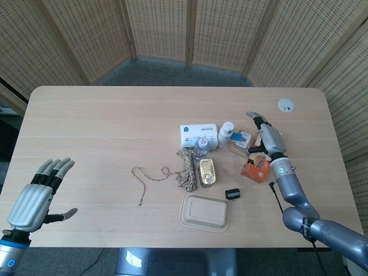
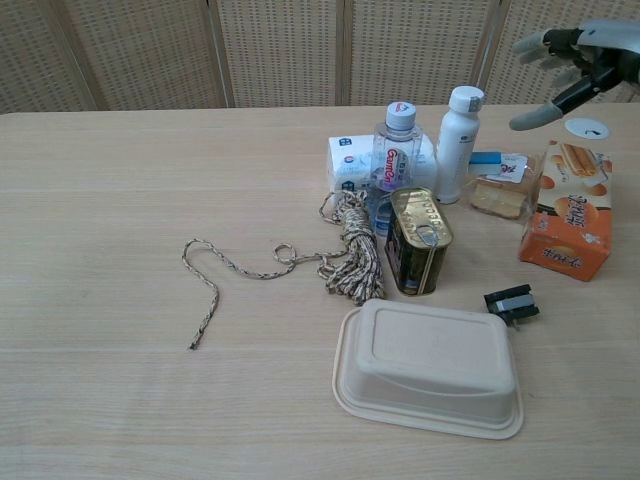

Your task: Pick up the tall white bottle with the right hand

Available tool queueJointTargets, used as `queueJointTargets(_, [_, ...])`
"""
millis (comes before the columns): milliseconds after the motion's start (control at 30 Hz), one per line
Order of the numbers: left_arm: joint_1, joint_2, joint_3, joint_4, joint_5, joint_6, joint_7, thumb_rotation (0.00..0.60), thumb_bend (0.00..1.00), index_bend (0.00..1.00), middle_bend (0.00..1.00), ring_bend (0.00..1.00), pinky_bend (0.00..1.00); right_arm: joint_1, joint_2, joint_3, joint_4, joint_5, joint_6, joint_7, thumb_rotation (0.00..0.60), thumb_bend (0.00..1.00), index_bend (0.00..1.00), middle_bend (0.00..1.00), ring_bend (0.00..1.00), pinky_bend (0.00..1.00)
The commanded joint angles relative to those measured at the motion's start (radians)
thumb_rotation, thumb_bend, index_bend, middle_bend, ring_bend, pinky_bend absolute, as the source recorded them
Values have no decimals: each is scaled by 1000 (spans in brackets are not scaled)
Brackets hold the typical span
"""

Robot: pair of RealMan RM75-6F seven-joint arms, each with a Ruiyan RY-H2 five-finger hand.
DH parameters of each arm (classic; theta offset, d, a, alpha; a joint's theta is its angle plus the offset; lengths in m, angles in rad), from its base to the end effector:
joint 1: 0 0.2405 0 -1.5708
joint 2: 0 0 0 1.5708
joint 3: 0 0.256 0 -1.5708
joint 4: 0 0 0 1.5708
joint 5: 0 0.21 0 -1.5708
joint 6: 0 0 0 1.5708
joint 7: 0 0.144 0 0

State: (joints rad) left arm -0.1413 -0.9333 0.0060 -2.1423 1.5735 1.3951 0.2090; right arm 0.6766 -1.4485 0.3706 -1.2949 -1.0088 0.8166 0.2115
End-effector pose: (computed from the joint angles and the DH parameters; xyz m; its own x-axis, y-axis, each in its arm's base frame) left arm -0.1993 0.1704 0.1575 0.2925 0.1361 0.9465 0.9479 -0.1720 -0.2682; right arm -0.2110 -0.4065 0.0599 -0.0815 -0.2228 0.9714 -0.9964 -0.0053 -0.0848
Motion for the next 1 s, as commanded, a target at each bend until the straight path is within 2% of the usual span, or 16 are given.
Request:
queueJointTargets(33, [0, 0, -1, -1, -3, 0, 3, 600, 153, 0, 0, 0, 0, 25, -28, 5, 41, 8, -36, 18, 600, 63, 0, 0, 0, 0])
queueJointTargets(1000, [7, 9, -8, -2, -29, 17, 12, 600, 153, 0, 0, 0, 0, 204, -208, 19, 376, -3, -285, 147, 600, 62, 0, 0, 0, 0])
